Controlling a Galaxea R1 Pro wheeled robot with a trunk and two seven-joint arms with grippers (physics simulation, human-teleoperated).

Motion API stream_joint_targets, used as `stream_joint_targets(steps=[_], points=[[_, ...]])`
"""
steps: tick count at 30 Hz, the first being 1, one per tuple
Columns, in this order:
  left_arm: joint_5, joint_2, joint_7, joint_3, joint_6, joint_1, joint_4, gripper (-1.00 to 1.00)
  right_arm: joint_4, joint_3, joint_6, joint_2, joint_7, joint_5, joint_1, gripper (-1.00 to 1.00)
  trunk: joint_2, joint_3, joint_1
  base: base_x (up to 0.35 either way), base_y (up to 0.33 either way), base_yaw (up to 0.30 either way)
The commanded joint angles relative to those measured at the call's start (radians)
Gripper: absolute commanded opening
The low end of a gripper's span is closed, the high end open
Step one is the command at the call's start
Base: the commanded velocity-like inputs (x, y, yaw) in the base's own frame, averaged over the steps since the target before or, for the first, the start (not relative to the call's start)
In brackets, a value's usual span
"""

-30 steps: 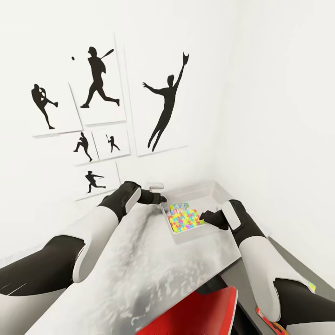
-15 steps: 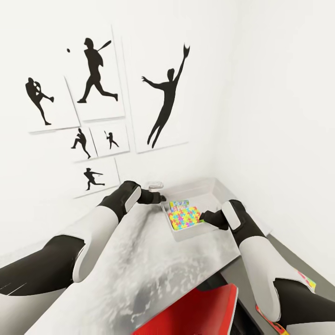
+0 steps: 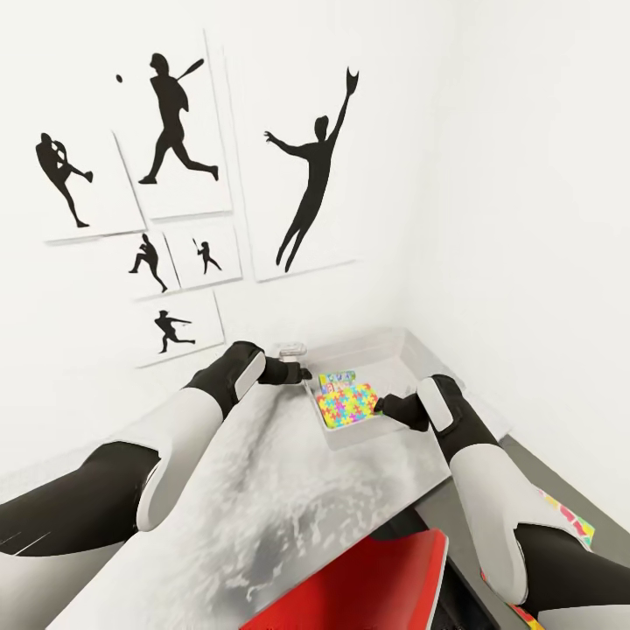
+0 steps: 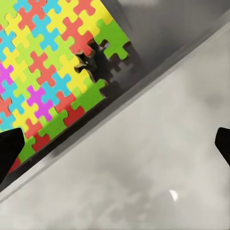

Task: Put all the toys in the child's room - the three board games (two on the bed and one on the table), the two jigsaw puzzles on the table, and the tennis ball on the table - inside the toy box on the table in the child's room.

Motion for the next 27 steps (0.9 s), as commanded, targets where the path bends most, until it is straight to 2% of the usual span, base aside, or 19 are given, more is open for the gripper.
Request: stream_joint_targets(steps=[1,16,23,27], points=[[0.004,0.0,0.001,-0.002,0.003,-0.001,0.0,1.0,-0.002,-0.004,0.002,0.001,-0.01,-0.01,-0.001,1.0,-0.002,-0.004,0.001,0.0,0.0,0.0],[0.004,0.0,-0.002,-0.003,-0.003,-0.001,0.001,1.0,-0.009,-0.007,0.002,0.0,-0.008,-0.011,-0.003,1.0,-0.002,-0.027,0.001,0.0,0.0,0.0],[0.004,0.0,-0.003,-0.003,-0.002,-0.001,0.001,1.0,-0.126,0.002,0.013,0.006,-0.009,-0.012,-0.001,1.0,-0.002,-0.028,0.001,0.0,0.0,0.0],[0.004,0.0,-0.005,-0.003,-0.002,-0.001,0.001,1.0,-0.146,0.002,0.015,0.009,-0.01,-0.013,-0.001,1.0,-0.002,-0.028,0.001,0.0,0.0,0.0]])
